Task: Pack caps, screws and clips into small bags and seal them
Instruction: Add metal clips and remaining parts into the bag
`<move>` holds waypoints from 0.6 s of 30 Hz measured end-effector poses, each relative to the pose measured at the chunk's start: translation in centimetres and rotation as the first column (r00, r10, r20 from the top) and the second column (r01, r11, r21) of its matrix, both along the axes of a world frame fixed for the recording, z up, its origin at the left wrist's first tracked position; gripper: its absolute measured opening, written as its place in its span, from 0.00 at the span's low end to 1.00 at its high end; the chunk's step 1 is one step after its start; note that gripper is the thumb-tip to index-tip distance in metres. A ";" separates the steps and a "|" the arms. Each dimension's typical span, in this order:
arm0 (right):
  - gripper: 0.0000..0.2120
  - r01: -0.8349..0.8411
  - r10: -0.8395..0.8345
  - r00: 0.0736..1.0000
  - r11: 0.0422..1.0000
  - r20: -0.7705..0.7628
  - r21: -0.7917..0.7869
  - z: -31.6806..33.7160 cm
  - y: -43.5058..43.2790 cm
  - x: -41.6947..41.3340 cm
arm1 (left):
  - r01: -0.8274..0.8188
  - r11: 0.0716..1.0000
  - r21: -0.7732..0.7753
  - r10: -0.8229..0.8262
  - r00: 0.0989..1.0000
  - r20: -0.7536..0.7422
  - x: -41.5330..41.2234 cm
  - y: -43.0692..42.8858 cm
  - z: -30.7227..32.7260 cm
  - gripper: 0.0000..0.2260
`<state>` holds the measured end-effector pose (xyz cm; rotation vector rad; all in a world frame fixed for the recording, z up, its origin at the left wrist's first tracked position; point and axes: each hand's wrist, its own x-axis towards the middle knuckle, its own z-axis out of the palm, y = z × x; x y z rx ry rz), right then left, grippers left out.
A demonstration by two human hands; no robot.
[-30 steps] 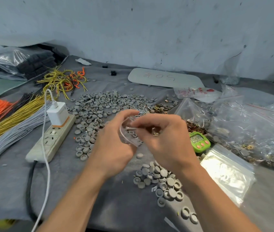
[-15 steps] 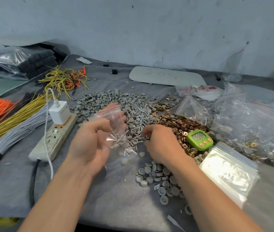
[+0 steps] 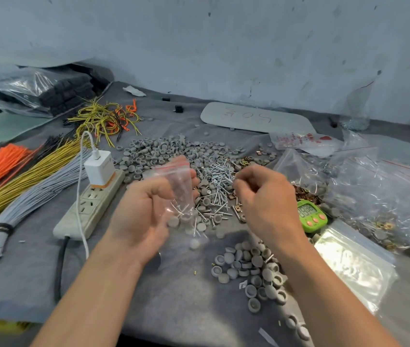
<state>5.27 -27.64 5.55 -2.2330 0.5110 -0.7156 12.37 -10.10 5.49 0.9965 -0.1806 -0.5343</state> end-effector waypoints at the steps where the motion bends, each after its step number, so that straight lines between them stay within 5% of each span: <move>1: 0.07 -0.086 0.072 0.987 0.992 0.146 0.096 0.6 0.2 -0.2 | -0.009 0.998 0.066 0.004 0.998 0.068 -0.1 -0.3 0.0 0.26; 4: 0.08 -0.285 0.253 0.895 0.958 0.368 0.036 2.4 1.1 -0.8 | -0.014 0.975 0.222 -0.043 0.967 0.252 -0.7 -1.0 -0.1 0.33; 7: 0.10 -0.304 0.350 0.910 0.928 0.221 -0.216 2.3 1.7 -1.0 | 0.049 0.941 0.335 -0.175 0.918 0.357 -1.1 -1.4 -0.3 0.31; 9: 0.10 -0.312 0.349 0.923 0.925 0.160 -0.215 1.7 2.1 -0.9 | 0.101 0.924 0.369 -0.254 0.884 0.393 -1.4 -1.3 -0.2 0.31; 13: 0.07 -0.215 0.164 0.929 0.969 0.332 0.123 1.2 1.4 -0.5 | 0.149 0.922 0.357 -0.271 0.908 0.319 -1.0 -1.0 -0.7 0.35; 15: 0.10 -0.121 0.035 0.968 0.933 0.249 0.339 0.6 0.2 -0.4 | 0.185 0.953 0.238 -0.239 0.945 0.222 -0.6 -0.9 -0.9 0.36; 18: 0.16 -0.232 0.392 0.915 0.701 -0.092 0.674 -0.7 -0.8 -0.5 | 0.269 0.961 -0.062 -0.266 0.962 0.057 -0.4 -0.6 -0.4 0.34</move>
